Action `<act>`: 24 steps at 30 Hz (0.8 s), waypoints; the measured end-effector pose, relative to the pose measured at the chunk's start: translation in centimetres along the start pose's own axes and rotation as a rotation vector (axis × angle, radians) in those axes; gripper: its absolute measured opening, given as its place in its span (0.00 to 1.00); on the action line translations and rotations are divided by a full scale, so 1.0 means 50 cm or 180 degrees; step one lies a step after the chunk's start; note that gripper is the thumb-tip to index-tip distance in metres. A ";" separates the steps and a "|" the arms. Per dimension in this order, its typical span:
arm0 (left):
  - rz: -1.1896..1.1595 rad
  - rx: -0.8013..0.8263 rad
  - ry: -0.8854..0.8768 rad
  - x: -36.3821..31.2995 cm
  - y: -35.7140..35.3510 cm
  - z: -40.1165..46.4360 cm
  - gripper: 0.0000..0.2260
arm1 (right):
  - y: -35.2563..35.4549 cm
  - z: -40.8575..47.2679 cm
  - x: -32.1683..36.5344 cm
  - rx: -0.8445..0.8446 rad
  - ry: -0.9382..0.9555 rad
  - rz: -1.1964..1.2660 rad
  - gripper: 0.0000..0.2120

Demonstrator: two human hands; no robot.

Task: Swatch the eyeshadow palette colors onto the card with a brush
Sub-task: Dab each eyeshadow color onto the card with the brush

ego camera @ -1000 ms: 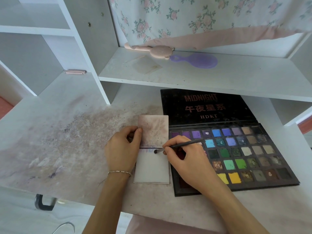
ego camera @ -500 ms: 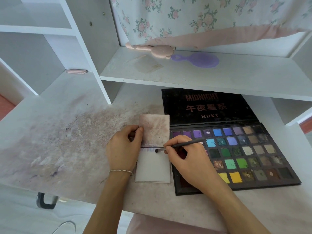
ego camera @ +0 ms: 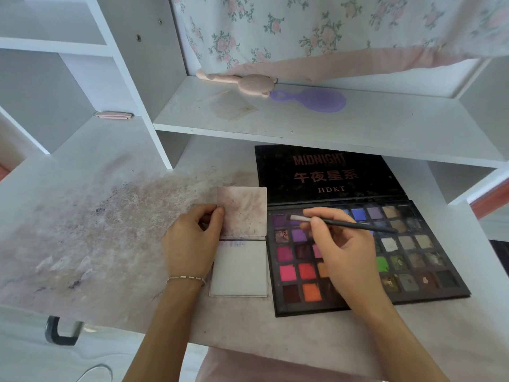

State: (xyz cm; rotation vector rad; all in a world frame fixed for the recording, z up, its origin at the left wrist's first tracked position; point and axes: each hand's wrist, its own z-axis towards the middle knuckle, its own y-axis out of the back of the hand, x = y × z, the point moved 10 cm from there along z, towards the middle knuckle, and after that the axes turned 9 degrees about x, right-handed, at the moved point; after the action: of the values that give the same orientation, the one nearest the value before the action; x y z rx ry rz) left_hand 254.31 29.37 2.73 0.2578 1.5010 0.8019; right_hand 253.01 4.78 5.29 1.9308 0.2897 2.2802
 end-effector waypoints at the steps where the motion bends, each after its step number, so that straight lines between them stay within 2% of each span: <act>1: -0.0001 -0.0006 -0.0007 0.000 0.000 0.000 0.05 | 0.014 -0.002 -0.002 -0.0044 -0.0004 -0.0019 0.12; 8: 0.0002 -0.0002 0.0009 0.007 -0.002 0.002 0.05 | 0.138 -0.021 -0.028 -0.0508 -0.0077 -0.0168 0.14; 14: 0.0050 -0.0039 -0.0027 0.005 -0.001 0.002 0.05 | 0.231 -0.024 -0.057 -0.0914 -0.0222 -0.0758 0.08; 24: 0.0049 -0.0008 -0.0036 0.000 -0.001 0.000 0.05 | 0.262 0.019 -0.076 -0.0966 -0.0329 -0.1592 0.04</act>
State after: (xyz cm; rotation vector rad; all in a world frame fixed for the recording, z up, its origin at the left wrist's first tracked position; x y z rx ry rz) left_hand 254.34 29.34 2.72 0.2718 1.4890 0.8131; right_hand 254.82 -8.79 4.89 1.5974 0.3446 1.7811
